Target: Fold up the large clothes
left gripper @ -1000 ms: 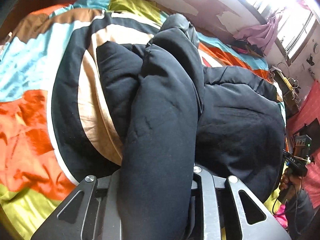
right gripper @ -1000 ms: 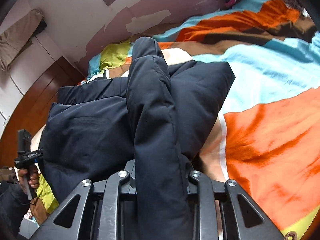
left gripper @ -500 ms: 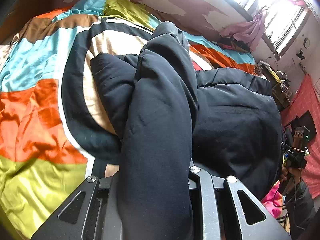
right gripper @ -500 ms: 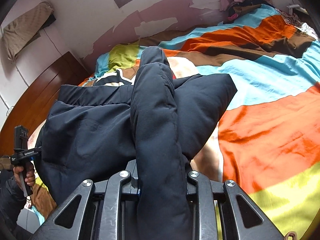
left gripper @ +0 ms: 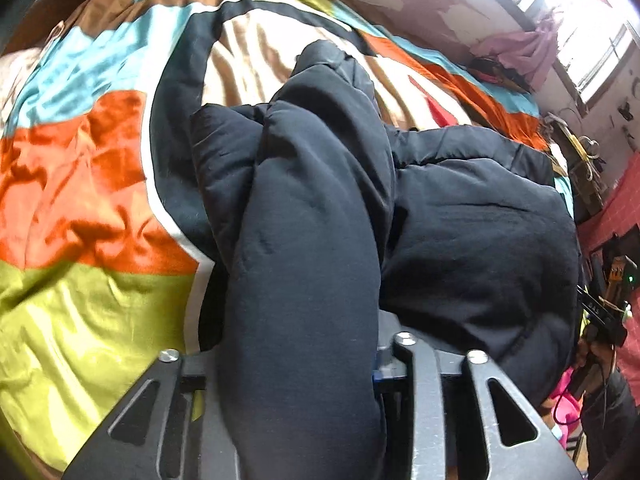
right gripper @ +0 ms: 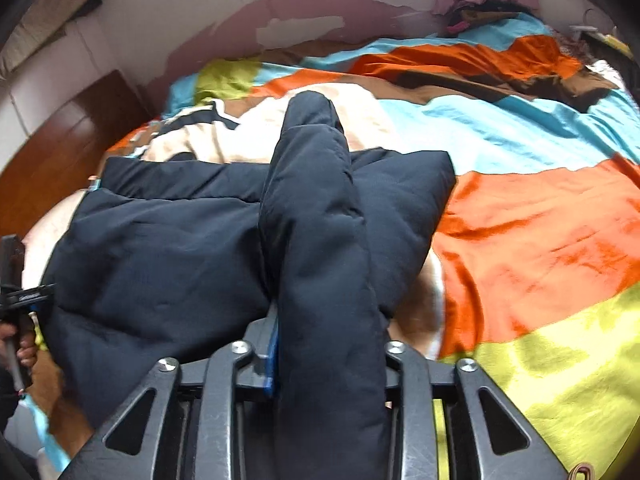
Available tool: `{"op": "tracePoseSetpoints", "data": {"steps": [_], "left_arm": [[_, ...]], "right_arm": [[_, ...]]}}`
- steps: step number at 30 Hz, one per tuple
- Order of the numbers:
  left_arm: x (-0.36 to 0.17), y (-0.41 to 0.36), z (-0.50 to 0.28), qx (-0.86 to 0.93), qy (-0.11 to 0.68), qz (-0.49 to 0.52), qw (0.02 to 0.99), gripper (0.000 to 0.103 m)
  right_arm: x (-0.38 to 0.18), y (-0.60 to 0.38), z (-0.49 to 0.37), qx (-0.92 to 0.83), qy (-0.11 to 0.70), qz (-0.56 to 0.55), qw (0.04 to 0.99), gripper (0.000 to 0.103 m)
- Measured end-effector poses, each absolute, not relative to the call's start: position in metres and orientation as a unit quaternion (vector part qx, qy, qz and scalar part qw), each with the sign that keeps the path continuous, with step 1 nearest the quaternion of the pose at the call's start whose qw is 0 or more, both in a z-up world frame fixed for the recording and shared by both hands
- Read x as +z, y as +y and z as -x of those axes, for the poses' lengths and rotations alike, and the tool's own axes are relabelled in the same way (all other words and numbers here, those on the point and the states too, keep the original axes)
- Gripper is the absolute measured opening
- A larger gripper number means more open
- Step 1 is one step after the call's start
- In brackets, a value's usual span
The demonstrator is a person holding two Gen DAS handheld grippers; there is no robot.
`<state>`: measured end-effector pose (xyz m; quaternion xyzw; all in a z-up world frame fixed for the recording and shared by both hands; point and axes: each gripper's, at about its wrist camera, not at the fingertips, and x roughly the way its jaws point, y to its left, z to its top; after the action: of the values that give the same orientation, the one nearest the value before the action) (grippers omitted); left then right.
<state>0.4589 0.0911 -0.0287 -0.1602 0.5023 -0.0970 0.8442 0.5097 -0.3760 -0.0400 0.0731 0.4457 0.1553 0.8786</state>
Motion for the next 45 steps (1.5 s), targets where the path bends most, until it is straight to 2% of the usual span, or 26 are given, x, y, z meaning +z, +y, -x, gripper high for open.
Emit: {"op": "tracePoseSetpoints", "data": {"steps": [1, 4, 5, 6, 9, 10, 11, 12, 18, 21, 28, 32, 45], "left_arm": [[-0.031, 0.093, -0.46, -0.095, 0.503, 0.165, 0.843, 0.037], [-0.031, 0.097, -0.461, -0.07, 0.508, 0.163, 0.843, 0.053], [-0.031, 0.098, -0.462, -0.058, 0.512, 0.16, 0.842, 0.058], [-0.032, 0.098, -0.461, -0.052, 0.514, 0.162, 0.841, 0.059], [-0.03, 0.097, -0.456, -0.035, 0.515, 0.162, 0.841, 0.06], [-0.028, 0.095, -0.454, -0.026, 0.515, 0.157, 0.842, 0.063], [-0.025, 0.094, -0.452, -0.009, 0.512, 0.145, 0.847, 0.07], [-0.021, 0.092, -0.448, 0.006, 0.503, 0.135, 0.854, 0.075], [0.003, 0.079, -0.423, 0.051, 0.448, 0.084, 0.889, 0.077], [0.016, 0.066, -0.405, 0.065, 0.412, 0.061, 0.907, 0.087], [0.048, 0.031, -0.362, 0.072, 0.337, 0.025, 0.939, 0.088], [0.061, 0.023, -0.344, 0.08, 0.305, 0.017, 0.949, 0.1], [0.077, -0.001, -0.264, 0.079, 0.231, 0.005, 0.97, 0.101]], "right_arm": [[-0.043, -0.378, -0.512, 0.153, 0.447, -0.077, 0.878, 0.035], [-0.048, -0.383, -0.514, 0.138, 0.458, -0.08, 0.874, 0.048], [-0.049, -0.383, -0.514, 0.131, 0.461, -0.077, 0.874, 0.06], [-0.051, -0.384, -0.513, 0.116, 0.463, -0.074, 0.876, 0.072], [-0.05, -0.385, -0.505, 0.097, 0.456, -0.076, 0.881, 0.084], [-0.05, -0.385, -0.501, 0.093, 0.453, -0.076, 0.883, 0.086], [-0.048, -0.385, -0.497, 0.092, 0.45, -0.075, 0.885, 0.088], [-0.046, -0.385, -0.494, 0.09, 0.446, -0.073, 0.887, 0.089], [-0.027, -0.369, -0.471, 0.085, 0.416, -0.04, 0.904, 0.093], [-0.016, -0.36, -0.458, 0.089, 0.395, -0.038, 0.913, 0.096], [0.006, -0.346, -0.425, 0.09, 0.354, -0.042, 0.93, 0.101], [0.019, -0.343, -0.403, 0.084, 0.331, -0.036, 0.939, 0.103], [0.052, -0.339, -0.314, 0.095, 0.246, -0.029, 0.964, 0.103]]}}
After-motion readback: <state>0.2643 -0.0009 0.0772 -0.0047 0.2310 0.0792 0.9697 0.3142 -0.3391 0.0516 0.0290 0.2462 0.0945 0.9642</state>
